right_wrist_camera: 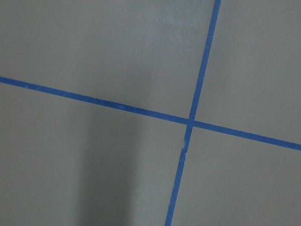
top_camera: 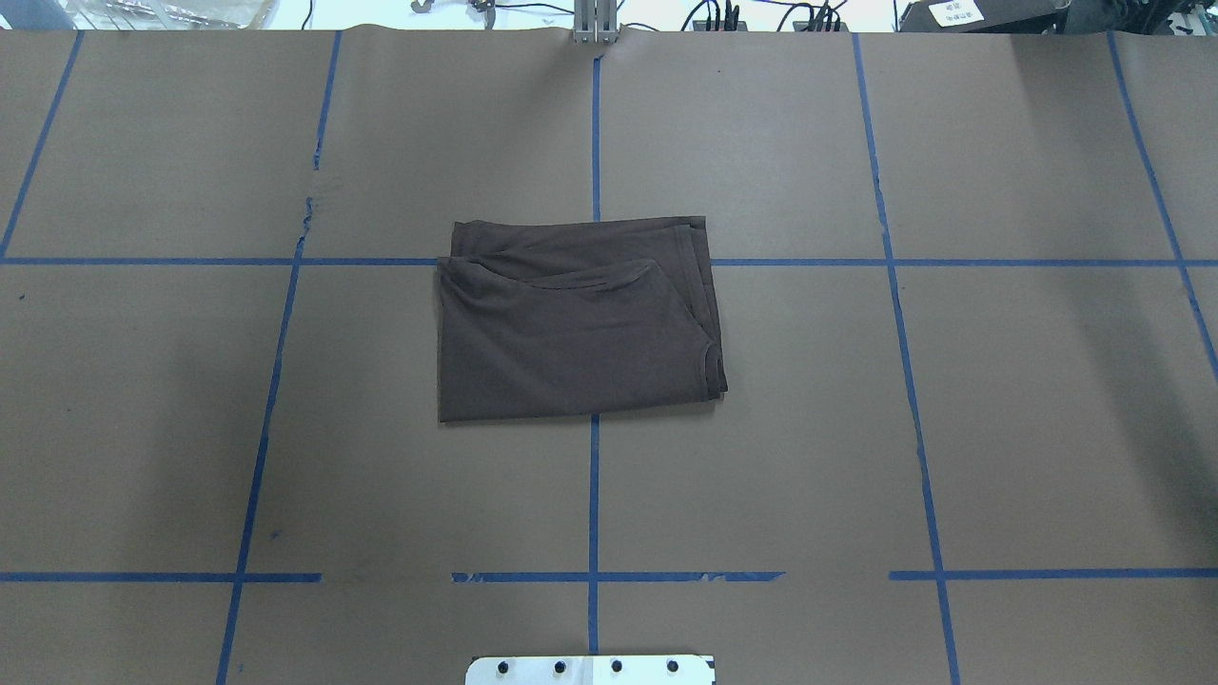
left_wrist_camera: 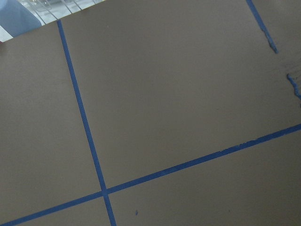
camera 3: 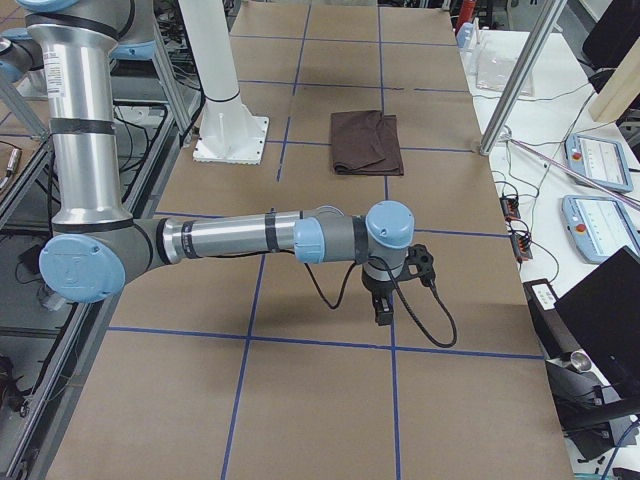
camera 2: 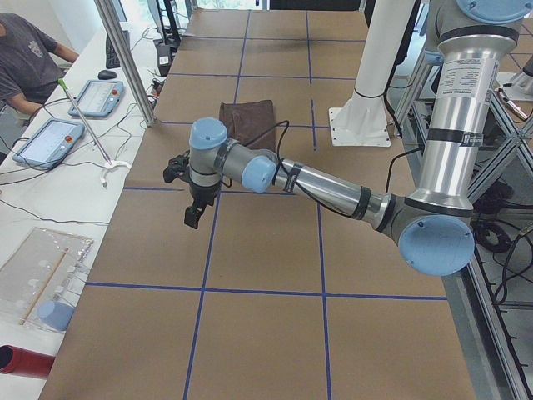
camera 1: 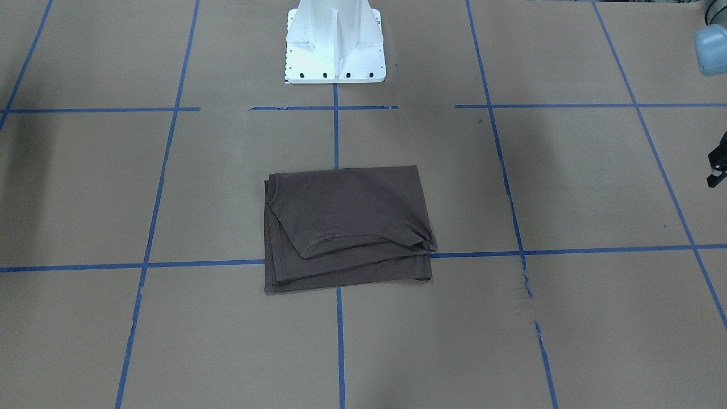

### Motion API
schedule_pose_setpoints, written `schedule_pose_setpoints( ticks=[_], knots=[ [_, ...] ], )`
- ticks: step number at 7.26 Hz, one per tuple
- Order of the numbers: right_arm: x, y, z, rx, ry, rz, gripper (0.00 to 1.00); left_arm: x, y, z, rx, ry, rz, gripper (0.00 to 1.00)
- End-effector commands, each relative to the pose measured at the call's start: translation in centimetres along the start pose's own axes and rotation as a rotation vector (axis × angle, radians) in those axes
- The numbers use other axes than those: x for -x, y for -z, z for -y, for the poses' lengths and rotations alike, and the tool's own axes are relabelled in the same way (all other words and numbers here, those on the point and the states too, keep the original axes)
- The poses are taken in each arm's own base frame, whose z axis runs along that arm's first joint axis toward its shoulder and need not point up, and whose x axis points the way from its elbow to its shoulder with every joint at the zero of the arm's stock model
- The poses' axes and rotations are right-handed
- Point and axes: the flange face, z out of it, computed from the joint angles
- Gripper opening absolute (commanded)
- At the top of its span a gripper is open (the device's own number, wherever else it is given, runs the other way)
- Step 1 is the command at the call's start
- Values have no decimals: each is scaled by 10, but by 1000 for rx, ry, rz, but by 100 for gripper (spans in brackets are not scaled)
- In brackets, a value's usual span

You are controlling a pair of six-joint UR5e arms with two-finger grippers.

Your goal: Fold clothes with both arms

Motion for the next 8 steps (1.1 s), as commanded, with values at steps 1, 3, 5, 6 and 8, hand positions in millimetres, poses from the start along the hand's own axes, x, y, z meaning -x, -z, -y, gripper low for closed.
schedule_pose_setpoints(
  ticks=[1, 3, 5, 6, 8],
  knots=[
    [2, 0, -6, 2, -1, 3, 100, 22, -27, -24, 87, 78, -60, 100],
    [-5, -8, -9, 22, -42, 6, 100, 64, -8, -67, 158, 49, -70, 100],
    [-14, -18, -16, 44, -67, 16, 100, 114, -8, -102, 169, 62, -56, 100],
    [-17, -18, -22, 44, -77, 23, 100, 121, -21, -120, 193, 84, -56, 100],
    [-41, -24, -43, 64, -144, 33, 100, 117, -15, -112, 176, 99, -53, 100]
  ],
)
